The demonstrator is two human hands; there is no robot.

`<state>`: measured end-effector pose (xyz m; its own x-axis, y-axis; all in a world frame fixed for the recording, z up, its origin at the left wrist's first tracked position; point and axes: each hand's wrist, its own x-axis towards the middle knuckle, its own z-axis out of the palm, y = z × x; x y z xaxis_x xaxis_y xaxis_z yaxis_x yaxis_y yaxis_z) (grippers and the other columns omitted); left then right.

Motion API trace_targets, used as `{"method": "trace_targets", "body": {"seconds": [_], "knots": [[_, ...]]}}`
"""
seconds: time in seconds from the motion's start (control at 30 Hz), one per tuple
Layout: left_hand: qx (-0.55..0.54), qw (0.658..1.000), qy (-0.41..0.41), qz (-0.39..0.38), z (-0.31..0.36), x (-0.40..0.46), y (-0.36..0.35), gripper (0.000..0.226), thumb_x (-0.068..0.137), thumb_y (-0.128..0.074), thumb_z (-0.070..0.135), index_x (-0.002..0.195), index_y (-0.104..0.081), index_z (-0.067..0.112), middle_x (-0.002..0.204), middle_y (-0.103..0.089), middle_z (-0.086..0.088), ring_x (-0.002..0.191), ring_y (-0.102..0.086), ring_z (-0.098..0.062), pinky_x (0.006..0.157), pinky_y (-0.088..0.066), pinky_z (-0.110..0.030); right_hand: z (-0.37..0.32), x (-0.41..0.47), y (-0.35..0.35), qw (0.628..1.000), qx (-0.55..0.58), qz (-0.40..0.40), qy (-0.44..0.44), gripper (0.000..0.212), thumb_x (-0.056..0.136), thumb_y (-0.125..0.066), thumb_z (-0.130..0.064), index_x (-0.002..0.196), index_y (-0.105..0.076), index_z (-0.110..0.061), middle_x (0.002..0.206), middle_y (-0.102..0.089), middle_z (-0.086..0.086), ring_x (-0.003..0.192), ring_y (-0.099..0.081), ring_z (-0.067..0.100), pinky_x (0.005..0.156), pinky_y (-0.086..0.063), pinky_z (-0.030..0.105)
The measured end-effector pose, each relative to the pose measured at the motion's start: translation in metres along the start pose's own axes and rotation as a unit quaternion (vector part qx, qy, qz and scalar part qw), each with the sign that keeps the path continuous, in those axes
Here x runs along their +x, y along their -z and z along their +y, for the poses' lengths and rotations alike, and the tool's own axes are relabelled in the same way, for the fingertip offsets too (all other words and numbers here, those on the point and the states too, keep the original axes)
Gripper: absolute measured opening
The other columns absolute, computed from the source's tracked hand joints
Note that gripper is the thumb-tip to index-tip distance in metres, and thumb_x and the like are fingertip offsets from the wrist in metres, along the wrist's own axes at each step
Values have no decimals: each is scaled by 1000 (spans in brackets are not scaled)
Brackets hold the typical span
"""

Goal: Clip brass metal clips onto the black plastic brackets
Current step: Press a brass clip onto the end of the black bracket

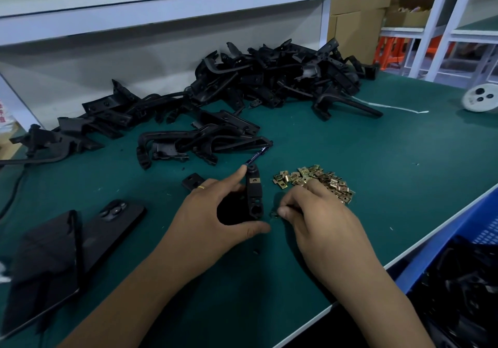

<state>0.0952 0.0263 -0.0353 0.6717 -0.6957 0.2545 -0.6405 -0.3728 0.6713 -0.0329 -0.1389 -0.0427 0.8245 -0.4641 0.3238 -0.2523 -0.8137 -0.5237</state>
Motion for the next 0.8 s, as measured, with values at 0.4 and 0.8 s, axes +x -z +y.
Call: {"method": "trace_targets", "body": {"seconds": [0.4, 0.8], "knots": [[-4, 1000, 5, 17, -2, 1, -1, 106, 55, -73, 78, 152, -39, 52, 122, -54, 31, 125, -45, 13, 99, -33, -8, 6, 0, -3, 999, 43, 23, -22, 10, 94, -70, -35, 105, -67, -34, 100, -49, -16, 89, -53, 10, 70, -37, 25], [25, 999, -6, 18, -3, 2, 0, 105, 59, -75, 76, 154, -34, 55, 125, -51, 34, 132, -45, 0, 115, -38, -32, -2, 0, -6, 1000, 3, 29, 1, 15, 96, -66, -39, 100, -70, -26, 102, -52, -8, 91, -58, 16, 74, -50, 34]]}}
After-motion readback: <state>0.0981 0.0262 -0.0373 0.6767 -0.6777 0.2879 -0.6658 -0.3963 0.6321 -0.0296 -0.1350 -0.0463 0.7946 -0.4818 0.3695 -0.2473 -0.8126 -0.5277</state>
